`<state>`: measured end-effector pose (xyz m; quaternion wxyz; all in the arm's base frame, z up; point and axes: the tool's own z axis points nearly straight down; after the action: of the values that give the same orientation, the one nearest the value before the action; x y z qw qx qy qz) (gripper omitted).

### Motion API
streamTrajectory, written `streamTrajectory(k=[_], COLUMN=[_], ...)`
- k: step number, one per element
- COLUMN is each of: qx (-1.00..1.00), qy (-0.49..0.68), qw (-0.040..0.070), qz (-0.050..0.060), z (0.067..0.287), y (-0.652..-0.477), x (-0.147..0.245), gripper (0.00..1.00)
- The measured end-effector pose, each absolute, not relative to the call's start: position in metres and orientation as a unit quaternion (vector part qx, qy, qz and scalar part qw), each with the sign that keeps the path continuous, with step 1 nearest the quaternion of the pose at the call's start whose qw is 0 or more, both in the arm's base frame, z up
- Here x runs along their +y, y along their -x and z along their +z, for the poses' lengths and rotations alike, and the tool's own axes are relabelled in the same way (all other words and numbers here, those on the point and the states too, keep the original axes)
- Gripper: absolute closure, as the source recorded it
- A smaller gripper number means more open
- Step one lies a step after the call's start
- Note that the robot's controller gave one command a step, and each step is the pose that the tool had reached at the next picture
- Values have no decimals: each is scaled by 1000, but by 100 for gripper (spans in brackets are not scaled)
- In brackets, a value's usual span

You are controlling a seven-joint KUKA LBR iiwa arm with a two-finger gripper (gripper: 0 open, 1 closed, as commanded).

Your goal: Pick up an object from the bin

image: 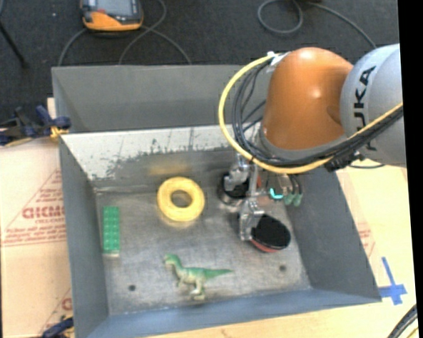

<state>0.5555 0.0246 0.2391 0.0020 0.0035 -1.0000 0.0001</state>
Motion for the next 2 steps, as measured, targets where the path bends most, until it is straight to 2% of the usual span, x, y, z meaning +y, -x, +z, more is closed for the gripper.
streamTrajectory(k=[1, 2], qx=[-1000, -1000], qy=[-3, -2], qw=[-2, -5], qz=[0, 0], z=[244, 199], y=[-557, -543], x=[25, 9], gripper=[0, 0])
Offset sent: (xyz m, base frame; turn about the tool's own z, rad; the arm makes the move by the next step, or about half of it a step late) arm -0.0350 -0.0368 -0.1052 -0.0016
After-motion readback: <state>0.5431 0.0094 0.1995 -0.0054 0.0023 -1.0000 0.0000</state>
